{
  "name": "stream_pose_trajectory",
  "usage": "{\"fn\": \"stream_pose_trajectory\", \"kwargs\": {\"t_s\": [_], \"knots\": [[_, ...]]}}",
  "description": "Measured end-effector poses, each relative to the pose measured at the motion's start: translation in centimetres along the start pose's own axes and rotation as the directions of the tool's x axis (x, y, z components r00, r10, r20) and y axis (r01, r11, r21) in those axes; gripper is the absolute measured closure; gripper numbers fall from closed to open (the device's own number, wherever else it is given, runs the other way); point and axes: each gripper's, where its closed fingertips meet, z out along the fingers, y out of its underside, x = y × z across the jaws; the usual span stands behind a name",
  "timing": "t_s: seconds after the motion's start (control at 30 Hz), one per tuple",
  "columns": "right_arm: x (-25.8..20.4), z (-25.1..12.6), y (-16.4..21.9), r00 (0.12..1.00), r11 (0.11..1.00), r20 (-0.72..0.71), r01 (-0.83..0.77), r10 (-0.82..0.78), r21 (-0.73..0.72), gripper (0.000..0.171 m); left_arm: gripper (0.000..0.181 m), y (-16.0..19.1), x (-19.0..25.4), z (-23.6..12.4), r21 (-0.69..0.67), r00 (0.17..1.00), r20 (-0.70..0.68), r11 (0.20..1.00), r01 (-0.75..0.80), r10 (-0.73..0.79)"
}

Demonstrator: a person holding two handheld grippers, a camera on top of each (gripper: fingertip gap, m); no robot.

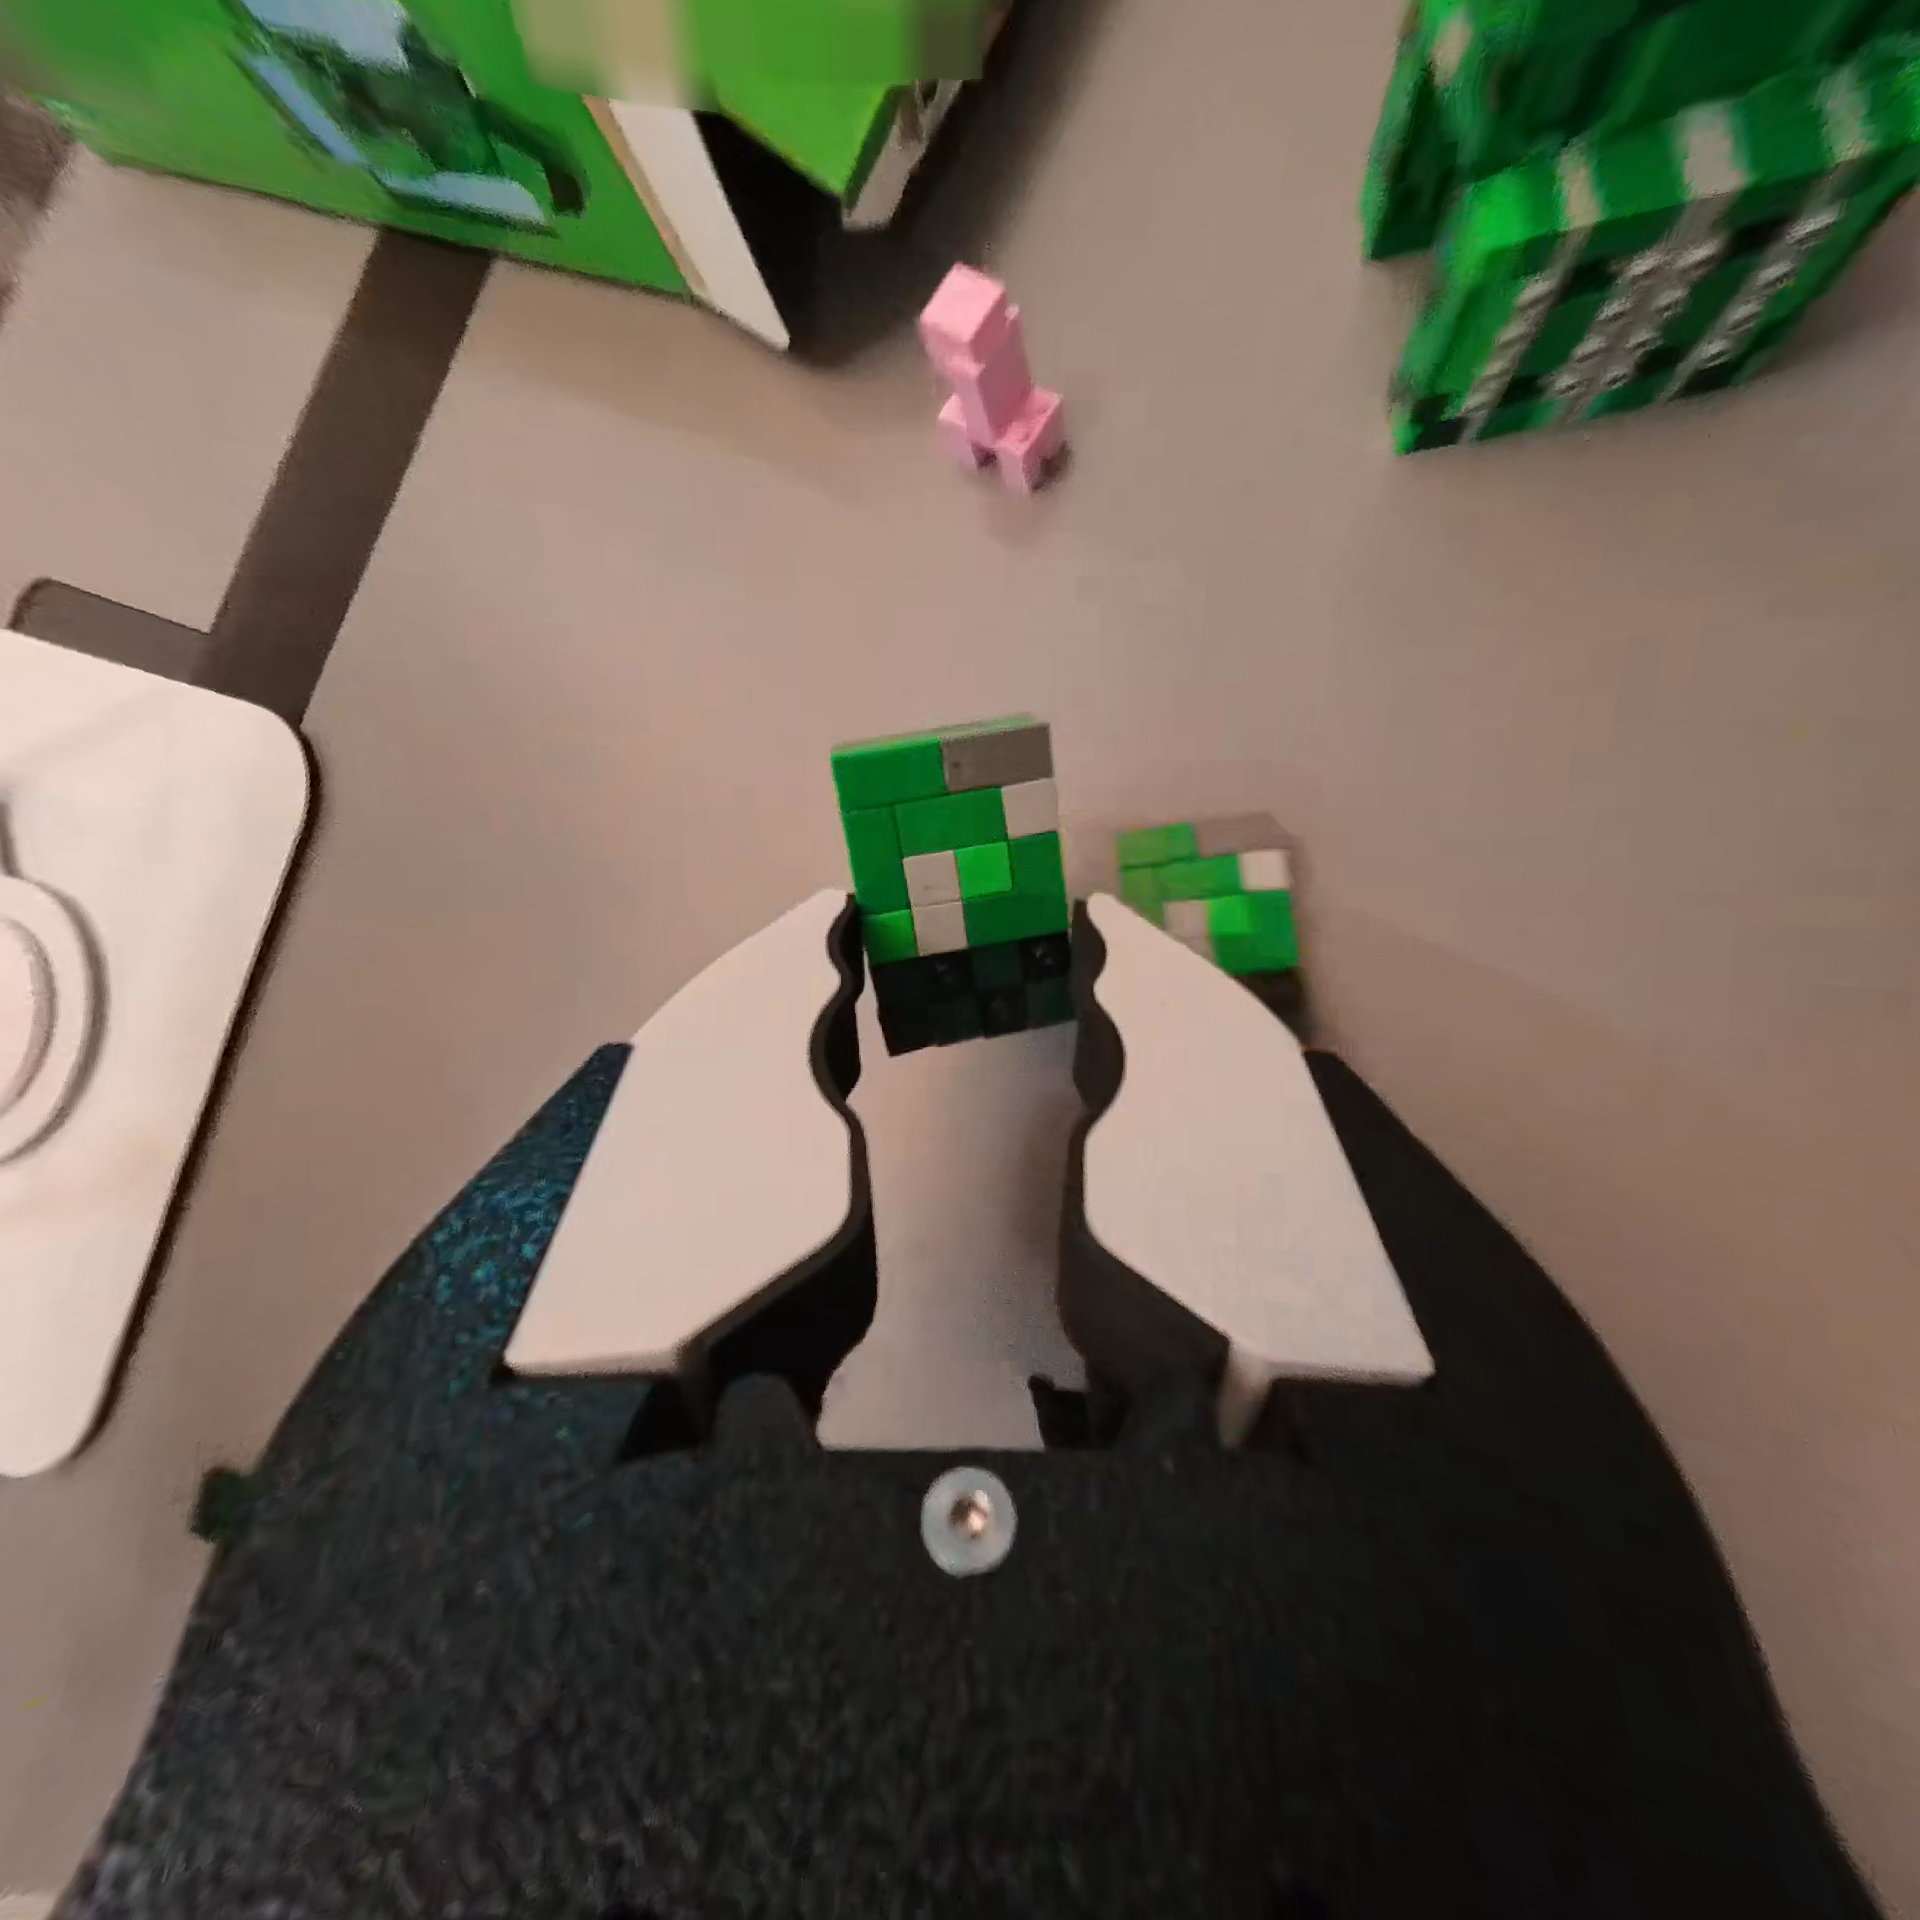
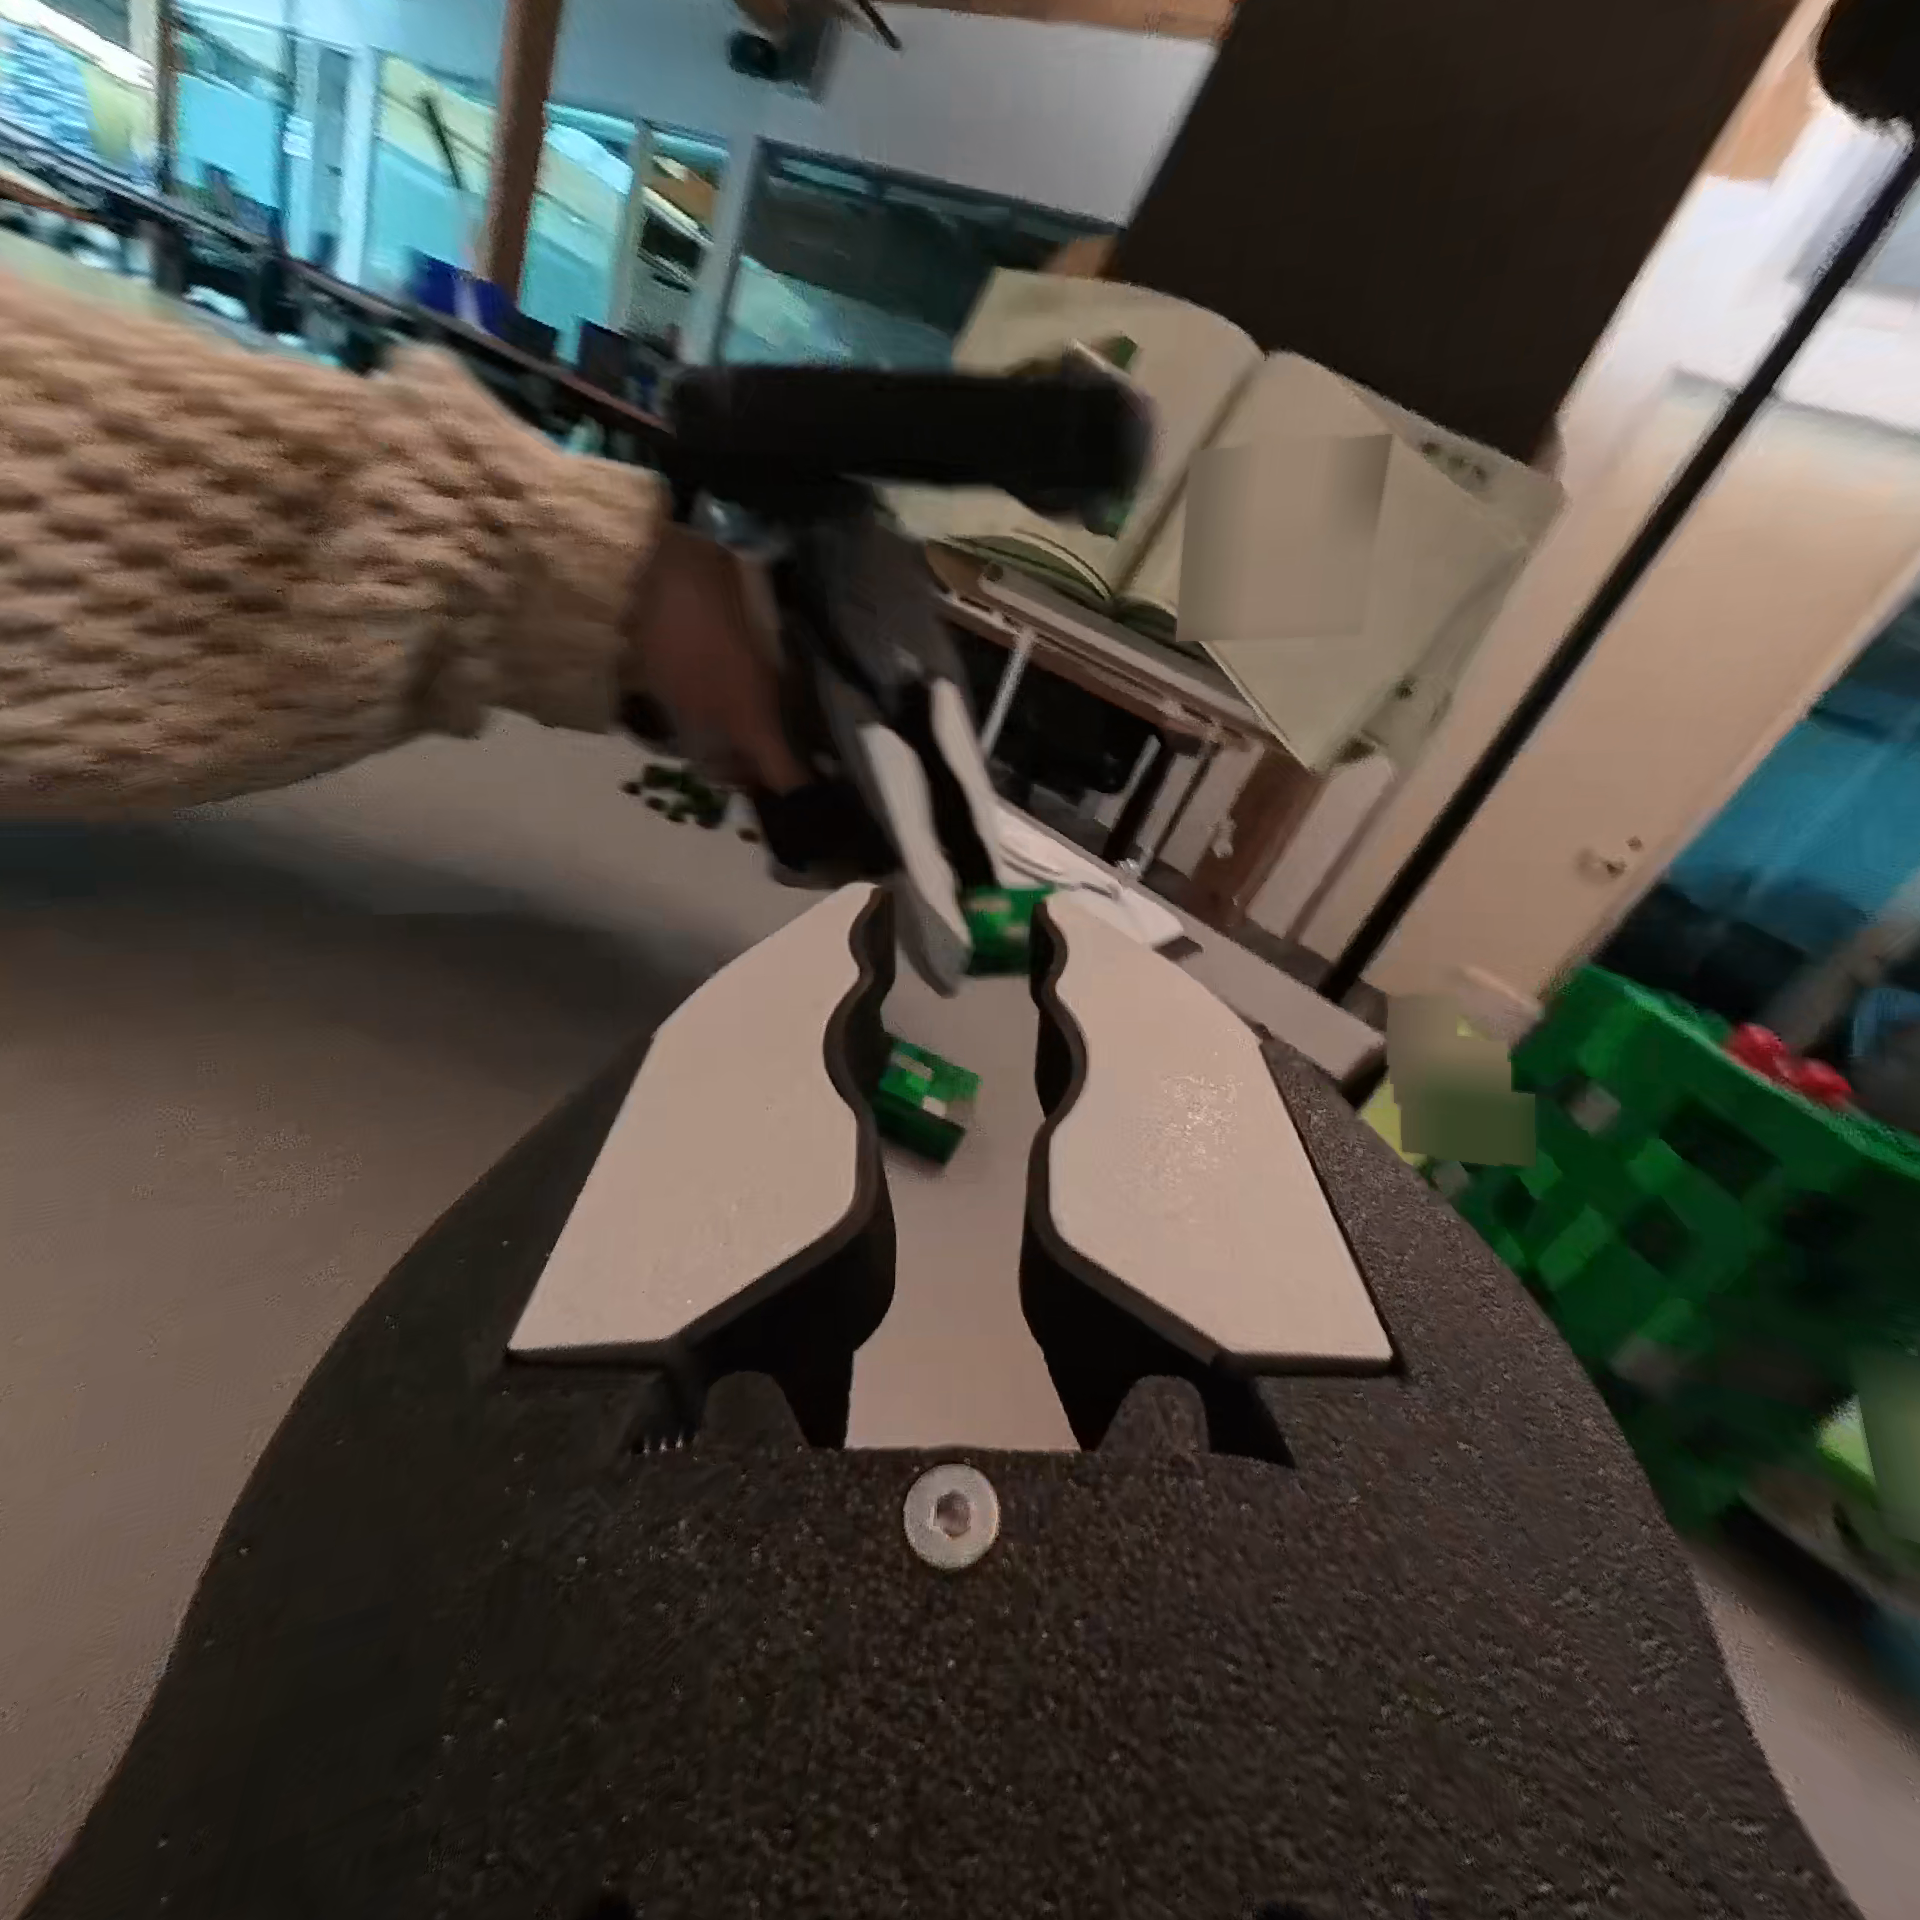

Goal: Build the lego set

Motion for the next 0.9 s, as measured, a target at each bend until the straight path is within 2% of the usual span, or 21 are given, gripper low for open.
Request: {"fn": "stream_pose_trajectory", "kwargs": {"t_s": [0.13,0.2,0.23,0.43,0.5,0.67,0.8,0.9], "knots": [[-2.1,1.1,-1.2,0.981,0.98,0.085,0.164,-0.174,0.109,0.151,0.142,-0.5,-2.3,3.6,-0.146,0.997,-0.032,0.986,-0.08,0.077],[-2.3,1.2,-2.1,0.968,0.956,0.064,0.229,-0.244,0.186,0.151,0.142,0.3,-2.4,5.2,-0.24,0.992,-0.088,0.965,-0.11,0.091],[-2.5,1.2,-2.4,0.964,0.946,0.069,0.238,-0.258,0.219,0.153,0.143,-0.1,-2.4,5.6,-0.237,0.991,-0.106,0.966,-0.104,0.081],[-2.0,1.2,-2.9,0.979,0.957,0.153,0.089,-0.135,0.276,0.154,0.143,-0.7,-2.8,6.5,-0.279,0.994,-0.109,0.958,-0.061,0.031],[-1.8,1.2,-2.9,0.979,0.958,0.172,0.054,-0.106,0.283,0.153,0.141,-1.1,-3.0,6.7,-0.248,0.996,-0.093,0.968,-0.033,0.011],[-1.5,0.8,-3.2,0.981,0.956,0.183,0.008,-0.064,0.293,0.154,0.122,-0.9,-3.9,6.1,-0.25,0.998,-0.048,0.968,0.016,-0.028],[-1.6,0.6,-3.6,0.981,0.95,0.184,-0.004,-0.056,0.311,0.154,0.123,-2.0,-2.1,2.9,-0.091,0.99,-0.093,0.991,0.093,-0.101],[-2.8,0.3,-4.3,0.973,0.942,0.216,-0.002,-0.075,0.336,0.154,0.112,-1.9,1.4,0.6,0.017,0.982,-0.177,0.997,0.073,-0.069]]}}
